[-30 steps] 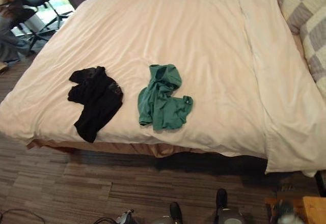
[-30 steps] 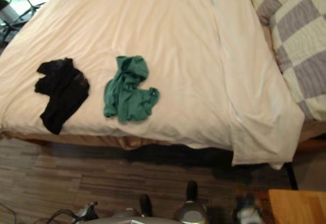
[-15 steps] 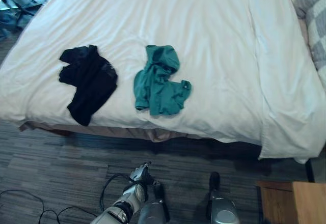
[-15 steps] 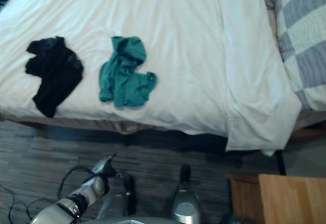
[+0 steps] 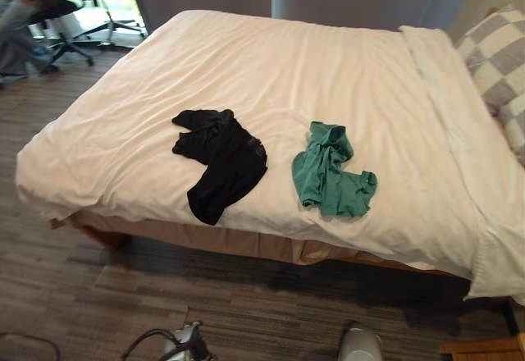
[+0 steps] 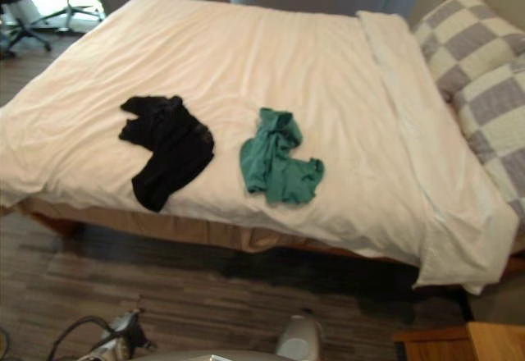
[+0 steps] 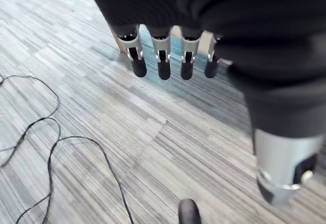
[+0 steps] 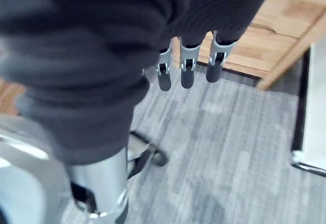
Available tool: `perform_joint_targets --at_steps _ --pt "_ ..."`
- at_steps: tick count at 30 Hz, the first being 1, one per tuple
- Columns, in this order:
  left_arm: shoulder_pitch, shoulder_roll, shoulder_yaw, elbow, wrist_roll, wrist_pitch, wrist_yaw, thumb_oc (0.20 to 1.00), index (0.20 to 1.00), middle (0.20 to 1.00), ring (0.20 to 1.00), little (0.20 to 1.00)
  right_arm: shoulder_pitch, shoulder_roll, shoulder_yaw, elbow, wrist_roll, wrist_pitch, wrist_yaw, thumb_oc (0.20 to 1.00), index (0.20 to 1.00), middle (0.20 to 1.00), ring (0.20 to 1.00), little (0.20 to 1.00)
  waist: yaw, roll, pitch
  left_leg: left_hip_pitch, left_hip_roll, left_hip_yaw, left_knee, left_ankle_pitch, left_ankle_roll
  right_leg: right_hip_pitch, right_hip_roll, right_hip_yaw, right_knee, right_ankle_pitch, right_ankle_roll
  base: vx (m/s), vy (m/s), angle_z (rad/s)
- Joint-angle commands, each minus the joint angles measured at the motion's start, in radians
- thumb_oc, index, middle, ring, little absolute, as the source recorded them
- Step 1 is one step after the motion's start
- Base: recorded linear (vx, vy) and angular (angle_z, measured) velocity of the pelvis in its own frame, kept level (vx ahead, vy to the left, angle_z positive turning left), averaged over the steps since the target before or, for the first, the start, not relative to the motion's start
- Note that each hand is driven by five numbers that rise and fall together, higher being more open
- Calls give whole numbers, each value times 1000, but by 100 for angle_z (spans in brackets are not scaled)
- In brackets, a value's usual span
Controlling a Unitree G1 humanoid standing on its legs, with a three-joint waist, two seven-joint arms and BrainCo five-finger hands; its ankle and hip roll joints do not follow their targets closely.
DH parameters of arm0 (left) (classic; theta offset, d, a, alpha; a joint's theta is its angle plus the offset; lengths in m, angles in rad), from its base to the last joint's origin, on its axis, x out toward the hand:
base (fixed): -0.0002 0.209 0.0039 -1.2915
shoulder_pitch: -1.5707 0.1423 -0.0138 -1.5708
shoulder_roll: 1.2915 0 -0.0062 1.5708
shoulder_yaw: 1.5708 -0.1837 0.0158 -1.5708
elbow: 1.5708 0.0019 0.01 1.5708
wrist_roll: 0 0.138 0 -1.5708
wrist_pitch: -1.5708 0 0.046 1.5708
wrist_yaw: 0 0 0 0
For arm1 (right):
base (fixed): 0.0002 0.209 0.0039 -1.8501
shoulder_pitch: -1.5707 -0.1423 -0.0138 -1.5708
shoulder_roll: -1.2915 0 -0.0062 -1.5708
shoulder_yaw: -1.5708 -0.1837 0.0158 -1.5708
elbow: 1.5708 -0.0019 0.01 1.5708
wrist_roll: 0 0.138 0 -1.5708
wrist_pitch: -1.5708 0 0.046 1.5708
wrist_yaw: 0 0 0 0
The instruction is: Tidy up the quilt and then pick up the clothes from the bed and put them into the laundry hamper.
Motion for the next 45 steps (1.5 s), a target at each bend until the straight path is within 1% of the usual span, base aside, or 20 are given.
perform_joint_targets --at_steps 1,2,5,7,8,9,10,11,12,14,18,20,24,26,28,30,32,36,42,45 --pt "-23 -6 22 -13 69 -4 -14 1000 1000 1000 1000 1000 -115 -81 45 9 -20 -7 -14 1000 1000 1000 1000 1000 -8 1 88 -18 -45 -22 173 -223 -26 177 98 -28 -263 -66 -15 233 289 6" --pt "-23 -7 21 -12 68 -5 -14 1000 1000 1000 1000 1000 -114 -81 45 8 -20 -7 -14 1000 1000 1000 1000 1000 -11 3 90 -22 -40 -26 186 -231 -27 182 100 -32 -267 -66 -17 330 245 2" --pt "-32 -30 65 -66 -56 -19 34 1000 1000 1000 1000 1000 -172 -115 113 23 -76 9 -12 1000 1000 1000 1000 1000 54 14 154 -290 72 -82 834 -57 -211 294 109 -15 -382 -89 -120 129 75 50" --pt "-45 -29 73 -80 -99 -20 54 1000 1000 1000 1000 1000 -184 -123 114 23 -73 9 -17 1000 1000 1000 1000 1000 66 3 169 -355 88 -122 897 -62 -214 308 102 -14 -401 -85 -119 39 177 -9" --pt "-54 -38 72 -93 -130 -36 78 1000 1000 1000 1000 1000 -196 -112 109 14 -71 4 -29 1000 1000 1000 1000 1000 66 16 156 -331 149 -152 747 -81 -189 318 79 -7 -435 -72 -76 125 276 -52" --pt "-54 -39 71 -92 -130 -36 78 1000 1000 1000 1000 1000 -196 -113 109 14 -71 4 -29 1000 1000 1000 1000 1000 67 15 157 -326 147 -149 742 -80 -189 320 78 -6 -436 -72 -75 243 750 -56" --pt "-58 -56 45 -97 -108 -47 86 1000 1000 1000 1000 1000 -224 -107 119 -18 -73 -3 -31 1000 1000 1000 1000 1000 54 46 123 -243 197 -152 445 -86 -167 316 27 21 -468 -49 -10 157 757 -47" --pt "-56 -62 33 -97 -91 -55 88 1000 1000 1000 1000 1000 -240 -113 133 -52 -81 -13 -25 1000 1000 1000 1000 1000 57 51 101 -184 191 -143 231 -33 -154 300 -6 49 -487 -19 19 231 992 -55" --pt "-57 -58 19 -104 -78 -52 98 1000 1000 1000 1000 1000 -255 -116 174 -86 -106 -25 -24 1000 1000 1000 1000 1000 72 60 88 -170 192 -227 135 -11 -155 283 -23 90 -492 -10 35 113 519 -54" --pt "-69 -72 -19 -99 -62 -64 87 1000 1000 1000 1000 1000 -260 -115 190 -93 -144 -31 -12 1000 1000 1000 1000 1000 70 68 66 -108 176 -316 36 -40 -162 280 -52 140 -478 8 54 196 645 -116" --pt "-144 -60 -96 -122 12 -56 66 1000 1000 1000 1000 1000 -285 -69 187 -109 -144 -11 -15 1000 1000 1000 1000 1000 49 15 57 -69 80 -237 11 -85 -125 221 -136 180 -450 141 94 44 518 -56" --pt "-145 -41 -93 -142 17 -55 66 1000 1000 1000 1000 1000 -288 -49 190 -120 -119 -17 -14 1000 1000 1000 1000 1000 55 19 63 -49 55 -187 16 -104 -94 178 -128 106 -399 121 75 -52 381 -110" --pt "-116 -27 -25 -131 -53 -47 65 1000 1000 1000 1000 1000 -252 -55 165 -99 -80 -23 -20 1000 1000 1000 1000 1000 50 22 68 -44 -6 -207 9 -102 -48 196 66 209 -261 -22 37 -22 280 -60" --pt "-76 -20 38 -83 -88 -42 77 1000 1000 1000 1000 1000 -225 -58 117 -71 -41 -17 -35 1000 1000 1000 1000 1000 70 13 55 -40 -36 -214 7 -111 -40 250 62 170 -299 -40 17 17 117 27" --pt "-59 -17 71 -69 -110 -37 89 1000 1000 1000 1000 1000 -221 -63 94 -61 -17 -16 -44 1000 1000 1000 1000 1000 68 11 46 -43 -36 -207 6 -109 -40 249 64 183 -315 -27 19 30 1 9" --pt "24 34 282 -71 -317 -63 149 1000 1000 1000 1000 1000 -189 -113 -21 -71 58 -24 -91 1000 1000 1000 1000 1000 75 10 35 -30 -31 -192 9 -109 -41 269 57 205 -366 1 27 64 -24 -1" --pt "61 57 350 -95 -380 -77 167 1000 1000 1000 1000 1000 -163 -144 -74 -129 80 -31 -109 1000 1000 1000 1000 1000 77 9 28 -27 -32 -188 8 -105 -43 283 51 198 -383 5 28 56 -8 -10" --pt "226 192 606 -441 -523 -162 196 1000 1000 1000 1000 1000 18 -319 -229 -494 -51 -61 -124 1000 1000 1000 1000 1000 75 9 14 -6 -25 -202 6 -107 -59 342 39 169 -434 3 40 71 -34 6" --pt "154 374 642 -860 -389 -225 234 1000 1000 1000 1000 1000 -12 -520 -235 -733 -244 -104 -122 1000 1000 1000 1000 1000 85 13 14 10 -11 -213 6 -108 -76 385 32 130 -459 -7 46 12 -46 14" --pt "82 379 591 -880 -363 -230 244 1000 1000 1000 1000 1000 -64 -546 -192 -787 -283 -116 -121 1000 1000 1000 1000 1000 83 14 16 4 -7 -209 6 -100 -80 384 33 129 -470 -1 43 -15 -26 1"
